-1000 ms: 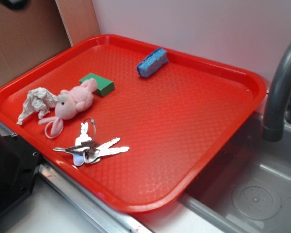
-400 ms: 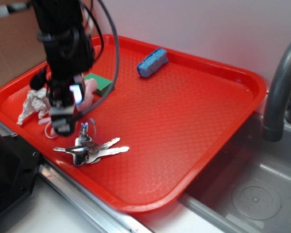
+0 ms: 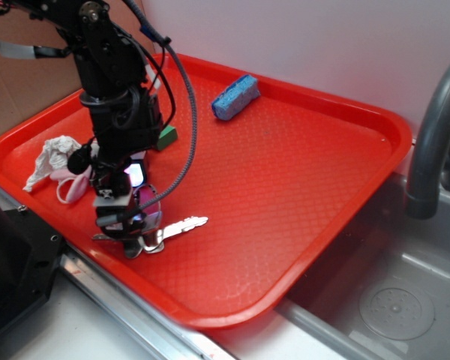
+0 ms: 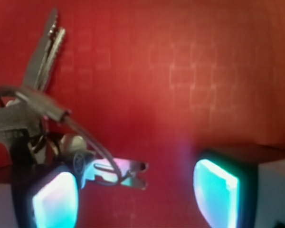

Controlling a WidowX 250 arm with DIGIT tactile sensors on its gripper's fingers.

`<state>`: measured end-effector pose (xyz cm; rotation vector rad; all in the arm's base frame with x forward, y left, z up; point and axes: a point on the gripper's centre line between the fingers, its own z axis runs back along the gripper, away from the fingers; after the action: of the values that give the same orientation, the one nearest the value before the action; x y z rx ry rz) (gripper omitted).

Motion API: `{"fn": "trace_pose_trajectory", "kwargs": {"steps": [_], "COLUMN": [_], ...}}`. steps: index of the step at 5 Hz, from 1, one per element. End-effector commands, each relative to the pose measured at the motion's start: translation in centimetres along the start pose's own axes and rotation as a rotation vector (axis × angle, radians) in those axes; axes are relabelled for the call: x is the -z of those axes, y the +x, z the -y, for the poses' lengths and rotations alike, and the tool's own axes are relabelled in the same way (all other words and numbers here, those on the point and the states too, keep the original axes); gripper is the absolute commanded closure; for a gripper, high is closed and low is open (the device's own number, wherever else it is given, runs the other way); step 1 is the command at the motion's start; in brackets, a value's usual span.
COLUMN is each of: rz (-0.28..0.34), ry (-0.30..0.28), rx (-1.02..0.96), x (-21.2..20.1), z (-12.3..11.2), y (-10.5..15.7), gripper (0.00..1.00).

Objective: Grab the silver keys.

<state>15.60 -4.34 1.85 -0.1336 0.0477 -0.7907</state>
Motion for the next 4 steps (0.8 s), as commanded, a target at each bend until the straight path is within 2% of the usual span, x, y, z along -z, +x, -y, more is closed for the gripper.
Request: {"fn": "trace_pose_trajectory", "kwargs": {"steps": [1, 2, 3, 4], "rz": [0.054, 0.122, 0.157, 0.202], "ry": [-0.016, -0.033, -0.007, -0.010], "rx": [0.098, 0.154, 0.174, 0.207], "x": [-1.3, -3.5, -5.3, -6.1], "z": [3.0, 3.5, 2.5, 1.1], "y": [0.8, 0.7, 0.8, 1.1], "gripper": [0.00, 0.00, 0.00, 0.00]}}
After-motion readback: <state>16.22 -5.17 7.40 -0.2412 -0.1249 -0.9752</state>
